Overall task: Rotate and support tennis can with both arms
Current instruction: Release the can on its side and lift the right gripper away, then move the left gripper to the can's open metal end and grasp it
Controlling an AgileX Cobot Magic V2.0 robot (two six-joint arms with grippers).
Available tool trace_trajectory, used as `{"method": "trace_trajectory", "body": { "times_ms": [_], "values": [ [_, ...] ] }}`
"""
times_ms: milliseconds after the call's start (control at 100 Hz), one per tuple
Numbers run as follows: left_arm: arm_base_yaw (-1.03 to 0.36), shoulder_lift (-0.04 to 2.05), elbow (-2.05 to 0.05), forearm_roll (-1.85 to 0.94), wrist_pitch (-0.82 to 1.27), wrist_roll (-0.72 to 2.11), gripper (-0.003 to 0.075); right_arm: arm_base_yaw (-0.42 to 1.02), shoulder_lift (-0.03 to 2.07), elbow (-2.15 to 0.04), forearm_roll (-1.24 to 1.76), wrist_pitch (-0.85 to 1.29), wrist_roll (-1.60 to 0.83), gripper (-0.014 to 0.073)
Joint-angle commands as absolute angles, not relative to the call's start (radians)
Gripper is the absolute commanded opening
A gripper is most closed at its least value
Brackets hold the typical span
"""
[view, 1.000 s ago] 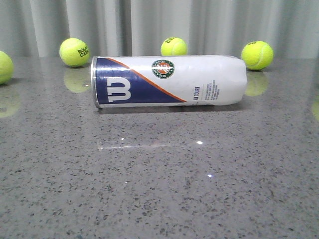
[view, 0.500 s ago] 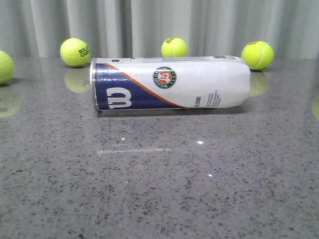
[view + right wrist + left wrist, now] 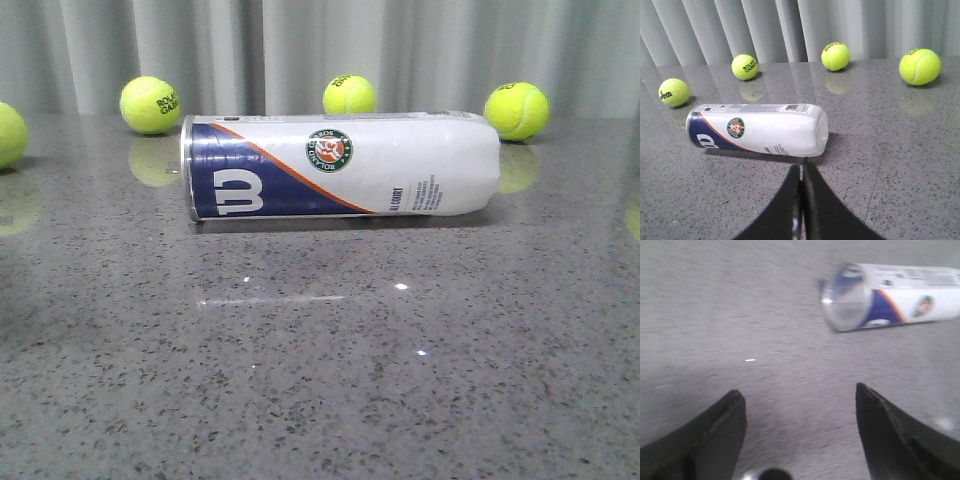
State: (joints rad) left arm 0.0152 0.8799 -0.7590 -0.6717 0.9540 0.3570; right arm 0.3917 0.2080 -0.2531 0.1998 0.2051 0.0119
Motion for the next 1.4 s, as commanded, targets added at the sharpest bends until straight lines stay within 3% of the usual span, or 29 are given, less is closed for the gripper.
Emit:
{"method": "trace_trajectory", "body": {
  "times_ms": [0,270,660,1090,1210,1330,1390],
  "values": [
    [0.011,0.956,-0.81,-0.916,0.96,0.485,0.0448,0.386,0.214,-0.282,0.194,0.123,0.0,-0.0057],
    [0.009,1.232,-0.869,-1.253,1.061,0.701,0.0438,0.386,0.214,-0.282,0.194,0.123,0.0,-0.0057],
    [-0.002,1.485,-0.953,-1.355,1.131,0.755,0.0438,0.386,0.214,-0.282,0.194,0.123,0.0,-0.0057],
    [-0.169,1.658,-1.052,-1.456,1.119,0.815,0.0428,0.386,0.214,-0.282,0.194,0.123,0.0,-0.0057],
    [-0.186,1.685,-1.057,-1.499,1.132,0.834,0.0312,0.386,0.214,-0.282,0.194,0.123,0.0,-0.0057],
    [-0.188,1.693,-1.057,-1.517,1.15,0.857,0.0058,0.386,0.214,-0.282,0.194,0.123,0.0,-0.0057],
    [-0.188,1.693,-1.057,-1.529,1.156,0.86,-0.0019,0.386,0.214,-0.282,0.194,0.123,0.0,-0.0057]
  ]
}}
